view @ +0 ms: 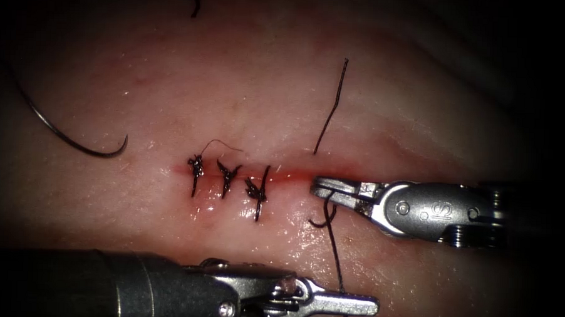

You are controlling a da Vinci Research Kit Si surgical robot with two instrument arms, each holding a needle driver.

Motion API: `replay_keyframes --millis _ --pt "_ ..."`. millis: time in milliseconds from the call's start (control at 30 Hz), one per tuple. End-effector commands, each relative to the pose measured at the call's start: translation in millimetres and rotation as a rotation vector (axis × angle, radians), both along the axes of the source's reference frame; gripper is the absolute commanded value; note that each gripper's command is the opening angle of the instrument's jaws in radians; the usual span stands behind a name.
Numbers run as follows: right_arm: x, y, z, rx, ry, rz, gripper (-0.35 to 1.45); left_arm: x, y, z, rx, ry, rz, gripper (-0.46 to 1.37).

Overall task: Wound Closure
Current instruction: Use the right gripper to pass more suture to the left gripper

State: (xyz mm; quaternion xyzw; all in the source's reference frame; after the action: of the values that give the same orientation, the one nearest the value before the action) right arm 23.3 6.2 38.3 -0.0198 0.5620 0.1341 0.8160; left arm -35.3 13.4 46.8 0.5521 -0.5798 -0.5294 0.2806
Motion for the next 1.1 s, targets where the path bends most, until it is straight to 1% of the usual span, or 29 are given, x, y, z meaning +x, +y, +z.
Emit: replay_keyframes --millis 33,500,767,800,867,900,933,967,1000,1100 --pt "0.0 0.0 0.0 -0.002 -0.001 0.005 -0.35 0.2 0.0 0.0 0.002 0.009 0.005 -0.35" --pt "0.2 -0.4 -1.1 0.000 0.006 0.005 -0.35 3.3 -0.7 -0.8 -0.002 0.006 0.020 -0.35" --pt "0.2 -0.6 -1.6 -0.004 0.007 0.001 -0.35 5.0 0.1 -1.1 -0.021 0.014 0.017 -0.35" --pt "0.2 -0.5 -1.7 -0.003 0.007 0.001 -0.28 5.2 0.3 -1.1 -0.025 0.016 0.016 -0.35" --pt "0.2 -0.4 -1.8 0.009 0.009 0.005 0.19 5.5 0.5 -1.2 -0.022 0.019 0.015 -0.35" --pt "0.1 -0.3 -1.9 0.021 0.011 0.008 0.48 5.5 0.5 -1.2 -0.022 0.020 0.014 -0.35" --pt "0.1 -0.2 -1.9 0.022 0.011 0.008 0.63 5.5 0.4 -1.2 -0.022 0.020 0.014 -0.35" --pt "0.1 -0.2 -2.0 0.023 0.012 0.008 0.72 5.4 0.4 -1.2 -0.023 0.021 0.014 -0.35" --pt "0.1 -0.1 -2.2 0.025 0.011 0.007 0.90 5.4 0.4 -1.2 -0.023 0.021 0.013 -0.35" --pt "0.1 0.3 -2.8 0.031 0.011 0.007 1.10 5.1 0.5 -1.2 -0.017 0.020 0.013 -0.35"
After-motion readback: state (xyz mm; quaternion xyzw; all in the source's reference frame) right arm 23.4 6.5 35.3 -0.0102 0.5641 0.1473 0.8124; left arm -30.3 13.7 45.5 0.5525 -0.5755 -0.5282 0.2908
